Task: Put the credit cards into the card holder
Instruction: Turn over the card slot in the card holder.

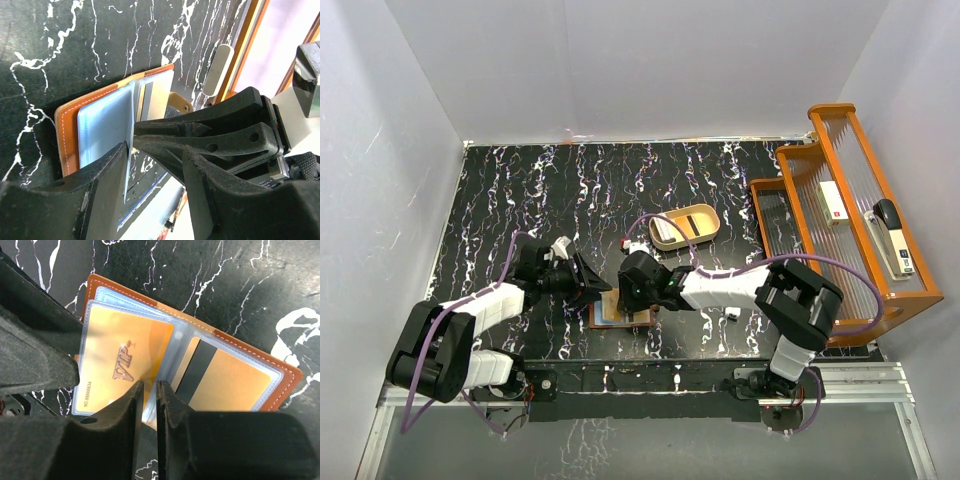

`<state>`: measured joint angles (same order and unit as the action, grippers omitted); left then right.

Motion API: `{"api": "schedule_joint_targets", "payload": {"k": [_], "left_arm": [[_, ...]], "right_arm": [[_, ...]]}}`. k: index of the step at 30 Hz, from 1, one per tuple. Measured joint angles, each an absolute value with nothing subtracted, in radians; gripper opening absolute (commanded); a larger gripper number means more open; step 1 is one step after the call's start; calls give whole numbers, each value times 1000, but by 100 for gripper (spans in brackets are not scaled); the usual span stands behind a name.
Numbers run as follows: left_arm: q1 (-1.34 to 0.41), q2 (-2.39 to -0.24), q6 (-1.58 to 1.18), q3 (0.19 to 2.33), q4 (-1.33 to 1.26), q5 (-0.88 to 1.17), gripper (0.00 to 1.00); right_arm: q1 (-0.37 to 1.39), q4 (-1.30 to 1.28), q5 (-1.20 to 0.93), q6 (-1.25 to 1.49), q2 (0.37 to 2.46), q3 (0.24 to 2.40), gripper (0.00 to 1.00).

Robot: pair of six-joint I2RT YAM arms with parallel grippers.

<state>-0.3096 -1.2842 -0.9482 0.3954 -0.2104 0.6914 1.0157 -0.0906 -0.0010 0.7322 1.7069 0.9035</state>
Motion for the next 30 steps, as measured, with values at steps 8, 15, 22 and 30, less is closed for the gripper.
{"api": "schedule_joint_targets", "payload": {"k": [8,15,22,30], "left_arm": [[-331,-1284,-997,396,-271,720,49],[-413,-1310,-1032,413,-321,713,50],[-545,-1420,-1060,457,-396,691,53],[-550,-1385,-991,498,-250,608,54]], "right_arm": [[1016,-175,68,677,1601,904,25],[989,-253,178,624,1455,907,39],[776,-290,176,540,1367,926,50],[601,-312,89,445,1421,1048,74]]}}
